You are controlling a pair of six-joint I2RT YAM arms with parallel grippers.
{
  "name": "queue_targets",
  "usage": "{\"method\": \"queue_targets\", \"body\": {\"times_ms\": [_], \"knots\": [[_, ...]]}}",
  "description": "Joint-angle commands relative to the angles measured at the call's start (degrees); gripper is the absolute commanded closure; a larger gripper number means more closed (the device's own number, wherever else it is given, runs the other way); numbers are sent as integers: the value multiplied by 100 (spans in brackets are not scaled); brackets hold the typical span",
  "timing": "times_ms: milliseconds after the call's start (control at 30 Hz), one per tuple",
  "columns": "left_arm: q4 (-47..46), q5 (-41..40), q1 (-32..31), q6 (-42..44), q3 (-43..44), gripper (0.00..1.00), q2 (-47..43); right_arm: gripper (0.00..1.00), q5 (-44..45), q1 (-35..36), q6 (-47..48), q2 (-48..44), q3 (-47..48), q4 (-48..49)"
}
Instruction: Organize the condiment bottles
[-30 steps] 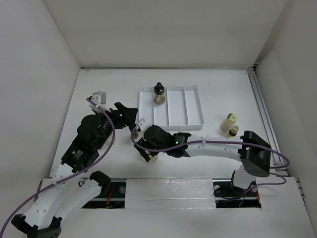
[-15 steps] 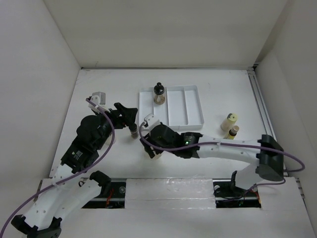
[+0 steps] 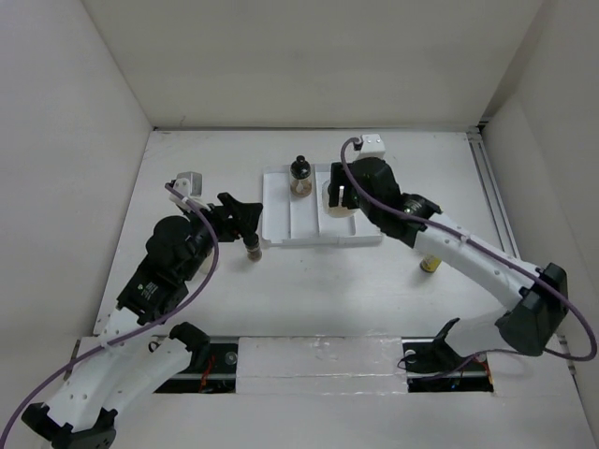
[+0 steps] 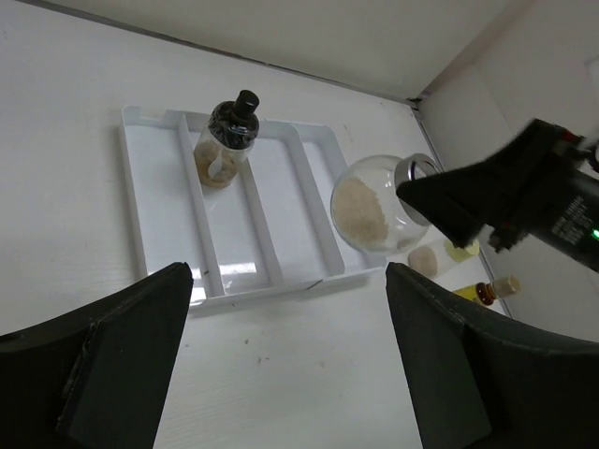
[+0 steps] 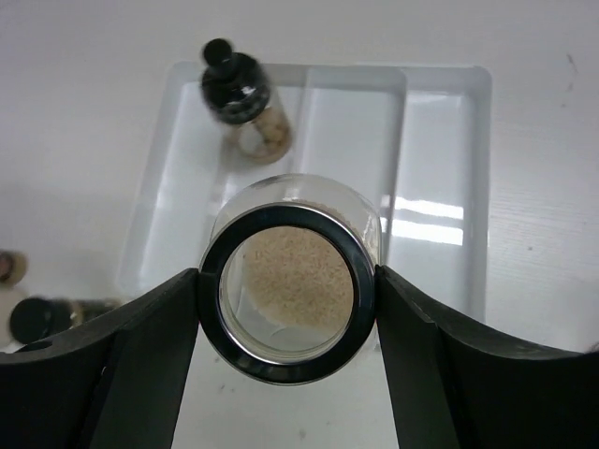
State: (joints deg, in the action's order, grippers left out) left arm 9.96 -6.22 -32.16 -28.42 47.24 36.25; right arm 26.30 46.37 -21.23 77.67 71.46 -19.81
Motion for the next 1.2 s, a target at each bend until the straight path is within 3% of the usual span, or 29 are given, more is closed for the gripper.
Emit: {"method": "queue_targets", "body": {"times_ms": [0, 200, 400, 700, 900, 1167], "knots": [[-292, 103, -9, 21, -101, 20, -21, 39, -407, -566, -74, 326, 560, 768], [-292, 270, -9, 21, -101, 20, -21, 38, -854, -1208, -74, 1443, 1176, 1171], [-292, 323, -9, 21, -101, 21, 31, 38, -908, -1411, -21, 2444, 1757, 1322], [-169, 209, -9, 21, -154, 21, 189, 38, -916, -1526, 242, 3087, 1959, 1585], [428, -11, -9, 92, 57, 21, 603, 36, -969, -1640, 427, 3395, 2065, 1639], [1254, -275, -9, 346, 373, 20, 989, 9, -1022, -1640, 427, 3317, 2004, 1691]]}}
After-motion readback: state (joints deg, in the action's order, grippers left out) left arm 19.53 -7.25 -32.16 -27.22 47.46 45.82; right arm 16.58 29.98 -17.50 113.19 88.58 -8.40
